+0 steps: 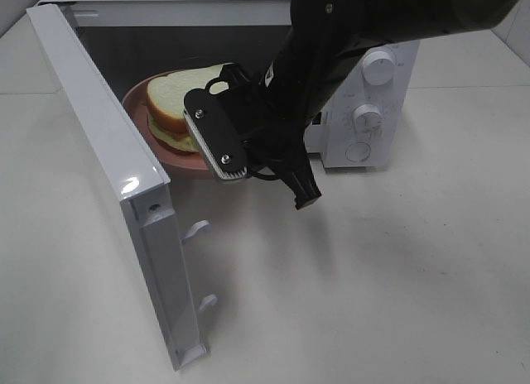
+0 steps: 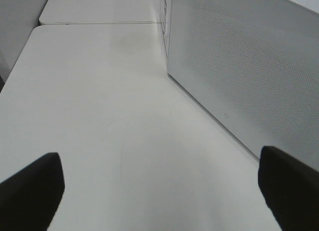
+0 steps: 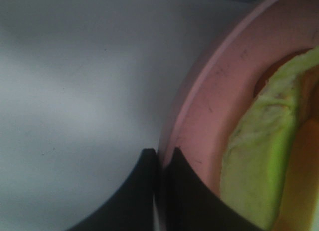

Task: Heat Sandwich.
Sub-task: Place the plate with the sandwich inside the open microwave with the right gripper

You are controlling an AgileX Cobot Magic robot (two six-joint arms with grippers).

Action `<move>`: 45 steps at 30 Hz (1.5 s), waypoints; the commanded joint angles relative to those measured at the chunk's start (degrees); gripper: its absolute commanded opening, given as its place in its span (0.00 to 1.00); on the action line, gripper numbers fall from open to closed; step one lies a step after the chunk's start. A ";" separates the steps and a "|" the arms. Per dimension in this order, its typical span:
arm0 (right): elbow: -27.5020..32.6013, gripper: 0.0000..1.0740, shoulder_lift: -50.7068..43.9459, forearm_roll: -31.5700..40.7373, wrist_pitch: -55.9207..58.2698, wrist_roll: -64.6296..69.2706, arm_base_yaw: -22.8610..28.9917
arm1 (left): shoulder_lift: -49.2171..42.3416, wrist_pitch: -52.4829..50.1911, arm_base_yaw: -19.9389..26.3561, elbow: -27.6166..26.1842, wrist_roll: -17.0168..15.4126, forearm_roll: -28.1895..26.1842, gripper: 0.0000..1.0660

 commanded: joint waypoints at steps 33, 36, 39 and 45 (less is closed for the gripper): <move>-22.17 0.01 14.78 -7.73 5.50 13.81 -0.06 | -1.43 -0.17 0.06 0.17 -0.34 -0.11 0.94; -23.95 0.01 15.76 -7.96 5.61 14.27 -0.23 | -1.43 -0.17 0.06 0.17 -0.34 -0.11 0.94; -25.21 0.01 16.56 -7.96 5.61 15.01 -0.69 | -1.43 -0.17 0.06 0.17 -0.34 -0.11 0.94; -29.05 0.02 18.51 -9.85 5.67 16.73 -1.26 | -1.43 -0.17 0.06 0.17 -0.34 -0.11 0.94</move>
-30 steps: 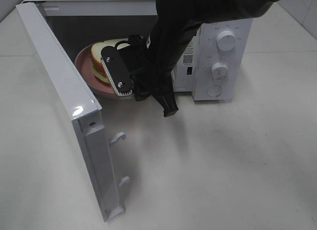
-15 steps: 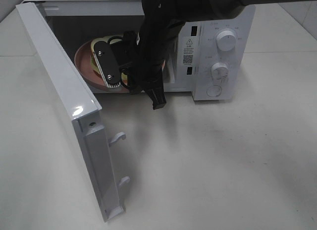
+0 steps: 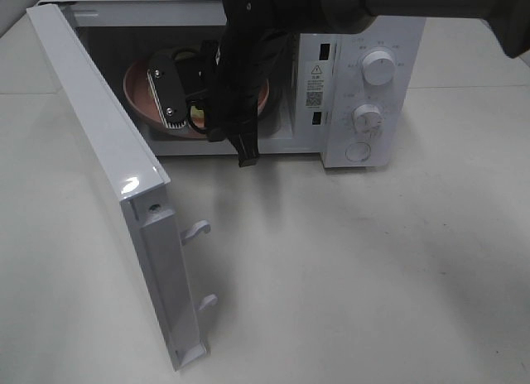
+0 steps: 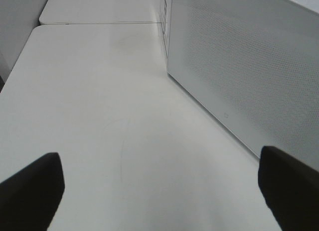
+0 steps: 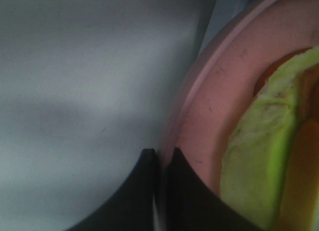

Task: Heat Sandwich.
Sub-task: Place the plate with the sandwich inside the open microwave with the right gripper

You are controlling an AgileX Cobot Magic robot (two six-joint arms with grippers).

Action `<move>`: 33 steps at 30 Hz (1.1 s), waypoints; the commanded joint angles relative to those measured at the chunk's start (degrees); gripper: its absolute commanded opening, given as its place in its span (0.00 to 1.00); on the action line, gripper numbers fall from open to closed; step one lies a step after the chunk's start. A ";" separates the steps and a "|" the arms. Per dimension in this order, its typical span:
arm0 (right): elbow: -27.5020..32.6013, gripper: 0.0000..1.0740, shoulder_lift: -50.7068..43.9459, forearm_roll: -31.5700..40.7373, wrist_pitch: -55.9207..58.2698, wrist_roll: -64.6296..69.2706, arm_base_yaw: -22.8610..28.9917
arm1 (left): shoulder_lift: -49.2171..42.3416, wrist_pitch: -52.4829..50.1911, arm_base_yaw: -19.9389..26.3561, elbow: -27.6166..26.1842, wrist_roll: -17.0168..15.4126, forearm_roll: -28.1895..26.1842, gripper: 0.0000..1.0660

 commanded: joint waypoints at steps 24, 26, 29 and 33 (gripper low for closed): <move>-6.42 0.11 5.16 -1.89 -3.38 2.06 -2.58 | -1.43 -0.17 0.06 0.17 -0.34 -0.11 0.94; -6.42 0.13 5.16 -1.89 -3.78 2.29 -2.58 | -1.43 -0.17 0.06 0.17 -0.34 -0.11 0.94; -6.42 0.31 5.16 -1.89 -4.58 4.87 -2.58 | -1.43 -0.17 0.06 0.17 -0.34 -0.11 0.94; -6.42 0.54 5.16 -1.89 -4.18 6.02 -2.58 | -1.43 -0.17 0.06 0.17 -0.34 -0.11 0.94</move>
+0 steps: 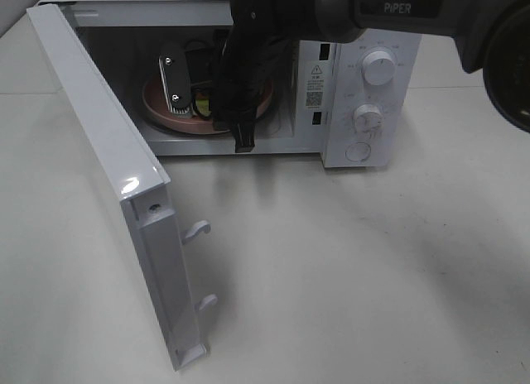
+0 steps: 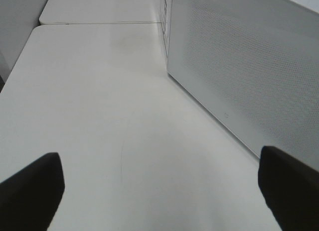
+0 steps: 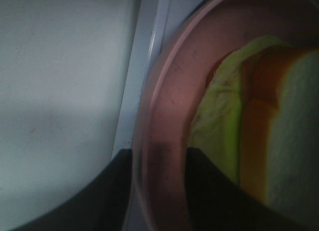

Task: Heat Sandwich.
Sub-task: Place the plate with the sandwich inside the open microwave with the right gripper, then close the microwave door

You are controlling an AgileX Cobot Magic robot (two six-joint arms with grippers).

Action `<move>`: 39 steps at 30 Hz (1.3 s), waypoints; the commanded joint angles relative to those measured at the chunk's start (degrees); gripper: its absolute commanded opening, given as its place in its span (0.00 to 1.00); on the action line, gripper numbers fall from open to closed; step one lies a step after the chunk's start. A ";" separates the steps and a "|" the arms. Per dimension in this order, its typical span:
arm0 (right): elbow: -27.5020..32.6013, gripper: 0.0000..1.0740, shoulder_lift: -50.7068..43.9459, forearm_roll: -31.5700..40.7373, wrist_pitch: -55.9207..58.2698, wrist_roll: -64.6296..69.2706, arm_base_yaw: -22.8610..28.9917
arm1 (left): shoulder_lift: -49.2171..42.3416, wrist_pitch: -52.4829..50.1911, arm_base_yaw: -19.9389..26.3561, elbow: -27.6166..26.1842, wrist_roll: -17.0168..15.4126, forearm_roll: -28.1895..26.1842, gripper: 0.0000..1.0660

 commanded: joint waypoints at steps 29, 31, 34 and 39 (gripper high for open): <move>11.63 0.71 -10.03 -1.26 -2.01 9.28 0.52 | -1.43 -0.17 0.06 0.17 -0.34 -0.11 0.94; 14.27 0.71 -11.69 -1.32 -2.69 9.63 0.52 | -1.43 -0.17 0.06 0.17 -0.34 -0.11 0.94; 16.56 0.71 -13.35 -1.32 -3.50 9.91 0.52 | -1.43 -0.17 0.06 0.17 -0.34 -0.11 0.94; 21.31 0.71 -16.27 -1.32 -3.90 9.91 0.69 | -1.43 -0.17 0.06 0.17 -0.34 -0.11 0.94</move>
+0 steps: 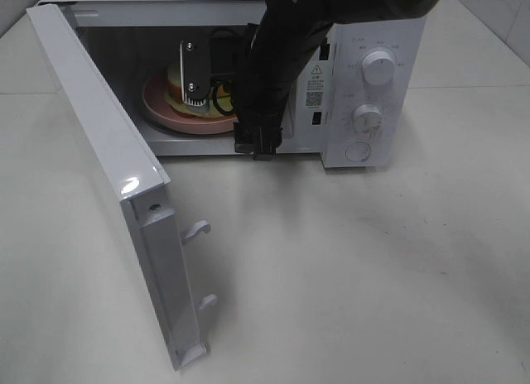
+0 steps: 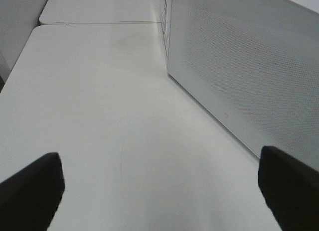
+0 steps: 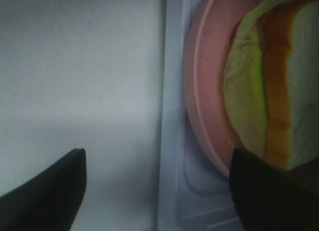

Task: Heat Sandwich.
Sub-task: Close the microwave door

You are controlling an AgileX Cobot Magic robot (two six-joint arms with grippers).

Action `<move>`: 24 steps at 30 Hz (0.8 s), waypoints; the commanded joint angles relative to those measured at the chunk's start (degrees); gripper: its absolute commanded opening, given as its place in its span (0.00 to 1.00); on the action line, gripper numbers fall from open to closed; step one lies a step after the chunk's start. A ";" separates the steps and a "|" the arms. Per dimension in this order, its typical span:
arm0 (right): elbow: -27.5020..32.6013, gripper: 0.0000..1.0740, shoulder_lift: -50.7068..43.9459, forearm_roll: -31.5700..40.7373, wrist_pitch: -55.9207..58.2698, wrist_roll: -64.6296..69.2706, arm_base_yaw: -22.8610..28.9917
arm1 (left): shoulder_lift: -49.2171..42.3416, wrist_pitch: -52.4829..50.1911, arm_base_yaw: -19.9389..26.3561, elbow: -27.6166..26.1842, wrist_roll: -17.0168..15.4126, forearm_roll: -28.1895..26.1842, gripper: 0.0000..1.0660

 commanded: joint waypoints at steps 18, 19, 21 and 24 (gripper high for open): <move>17.59 0.71 -14.73 -0.17 -1.83 2.52 0.34 | -1.43 -0.17 0.06 0.17 -0.34 -0.11 0.94; 19.54 0.71 -16.44 -0.17 -1.89 3.44 0.34 | -1.43 -0.17 0.06 0.17 -0.34 -0.11 0.94; 20.28 0.71 -17.36 -0.17 -1.89 3.72 0.34 | -1.43 -0.17 0.06 0.17 -0.34 -0.11 0.94; 23.32 0.71 -19.71 -0.17 -2.06 4.81 0.34 | -1.43 -0.17 0.06 0.17 -0.34 -0.11 0.94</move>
